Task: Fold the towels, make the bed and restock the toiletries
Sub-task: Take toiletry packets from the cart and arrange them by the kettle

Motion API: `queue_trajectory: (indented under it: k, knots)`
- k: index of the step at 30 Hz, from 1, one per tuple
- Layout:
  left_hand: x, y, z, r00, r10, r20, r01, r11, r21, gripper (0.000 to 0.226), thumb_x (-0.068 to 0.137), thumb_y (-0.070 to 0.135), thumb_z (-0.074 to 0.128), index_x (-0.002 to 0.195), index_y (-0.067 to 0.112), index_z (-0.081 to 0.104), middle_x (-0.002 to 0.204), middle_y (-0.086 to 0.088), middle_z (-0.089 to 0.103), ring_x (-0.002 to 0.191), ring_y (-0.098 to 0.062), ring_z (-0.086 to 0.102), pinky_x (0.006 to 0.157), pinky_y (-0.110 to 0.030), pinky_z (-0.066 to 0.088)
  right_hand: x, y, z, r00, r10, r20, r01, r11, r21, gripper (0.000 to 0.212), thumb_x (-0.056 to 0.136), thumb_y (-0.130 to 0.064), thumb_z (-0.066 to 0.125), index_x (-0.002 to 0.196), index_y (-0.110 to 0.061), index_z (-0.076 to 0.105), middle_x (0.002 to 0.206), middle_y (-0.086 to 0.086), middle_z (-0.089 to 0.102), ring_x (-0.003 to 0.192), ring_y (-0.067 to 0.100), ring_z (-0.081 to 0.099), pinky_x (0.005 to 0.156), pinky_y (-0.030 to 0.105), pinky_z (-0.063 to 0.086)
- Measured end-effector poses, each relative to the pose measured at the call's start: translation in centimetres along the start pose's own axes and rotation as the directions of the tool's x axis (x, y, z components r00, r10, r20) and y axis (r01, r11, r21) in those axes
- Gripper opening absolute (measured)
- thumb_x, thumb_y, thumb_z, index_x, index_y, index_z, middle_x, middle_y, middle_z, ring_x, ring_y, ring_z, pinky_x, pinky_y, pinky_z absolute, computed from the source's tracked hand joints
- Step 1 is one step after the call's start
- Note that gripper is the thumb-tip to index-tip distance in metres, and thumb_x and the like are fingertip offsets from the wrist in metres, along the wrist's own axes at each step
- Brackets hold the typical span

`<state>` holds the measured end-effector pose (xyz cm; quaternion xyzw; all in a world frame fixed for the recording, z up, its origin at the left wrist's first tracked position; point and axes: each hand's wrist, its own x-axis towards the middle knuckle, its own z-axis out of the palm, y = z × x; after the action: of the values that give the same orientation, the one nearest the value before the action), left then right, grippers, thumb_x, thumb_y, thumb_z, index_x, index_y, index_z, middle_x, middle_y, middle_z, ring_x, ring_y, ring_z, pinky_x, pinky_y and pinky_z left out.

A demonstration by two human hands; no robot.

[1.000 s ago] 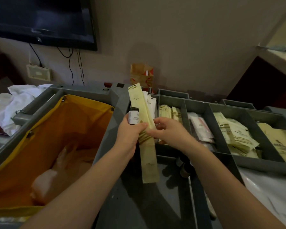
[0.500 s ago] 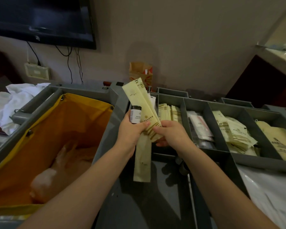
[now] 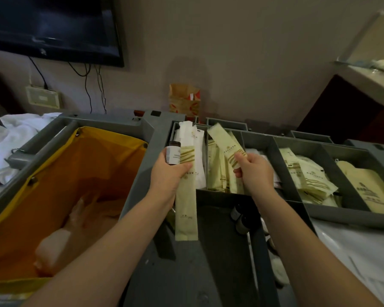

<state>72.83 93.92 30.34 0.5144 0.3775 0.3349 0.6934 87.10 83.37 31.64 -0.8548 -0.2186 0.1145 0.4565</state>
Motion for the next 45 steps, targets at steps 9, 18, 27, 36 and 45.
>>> queue_trajectory:
  k: [9,18,27,36,45]
  knots:
    - [0.0,0.0,0.0,1.0,-0.014,0.026,0.013,1.0,0.024,0.037,0.083,0.006,0.067,0.101,0.034,0.051,0.108,0.002,0.063,0.1,-0.019,0.063,0.088,-0.046,0.054,0.9,0.5,0.2,0.989,-0.08,0.124,0.139,0.786,-0.603,0.052,0.085,-0.065,0.051,0.07,-0.016,0.06,0.061,-0.001,0.054,0.058,0.015,0.053,0.057,0.032,0.045]
    - [-0.2,0.1,0.1,0.999,-0.045,0.016,0.045,0.999,-0.025,0.049,0.085,0.002,0.064,0.128,0.02,0.048,0.115,-0.003,0.062,0.103,-0.02,0.062,0.088,-0.046,0.054,-2.2,-0.9,1.1,0.911,-0.171,0.376,0.277,0.929,-0.246,0.021,0.094,-0.046,0.05,0.101,-0.027,0.058,0.087,-0.011,0.059,0.081,0.006,0.057,0.068,0.021,0.045]
    - [-0.1,0.4,0.1,0.996,-0.094,0.007,0.093,0.956,-0.28,0.038,0.086,-0.004,0.059,0.116,0.018,0.051,0.107,-0.007,0.064,0.094,-0.019,0.066,0.069,-0.031,0.055,-4.4,-2.1,2.4,0.848,-0.133,0.513,0.128,0.991,0.046,0.039,0.092,-0.025,0.06,0.128,-0.027,0.046,0.11,-0.007,0.065,0.091,0.004,0.061,0.065,0.018,0.05]
    - [-0.6,0.0,0.3,0.98,-0.16,0.119,0.175,0.976,-0.127,0.033,0.091,0.019,0.06,0.123,0.015,0.054,0.086,-0.002,0.059,0.07,-0.011,0.052,0.063,-0.024,0.047,3.6,-1.7,-0.6,0.982,0.071,0.173,-0.059,0.996,-0.071,0.044,0.097,-0.029,0.05,0.14,-0.019,0.042,0.13,0.005,0.057,0.11,0.022,0.059,0.091,0.041,0.052]
    - [-1.9,0.9,1.3,0.895,-0.249,0.37,0.374,0.87,-0.321,0.026,0.098,0.013,0.042,0.123,0.013,0.05,0.112,-0.016,0.061,0.1,-0.025,0.061,0.083,-0.037,0.051,-5.0,-1.1,-0.2,0.907,-0.287,0.307,0.333,0.937,-0.108,0.029,0.094,-0.031,0.054,0.123,-0.031,0.052,0.099,-0.019,0.057,0.086,-0.005,0.055,0.068,0.013,0.043]
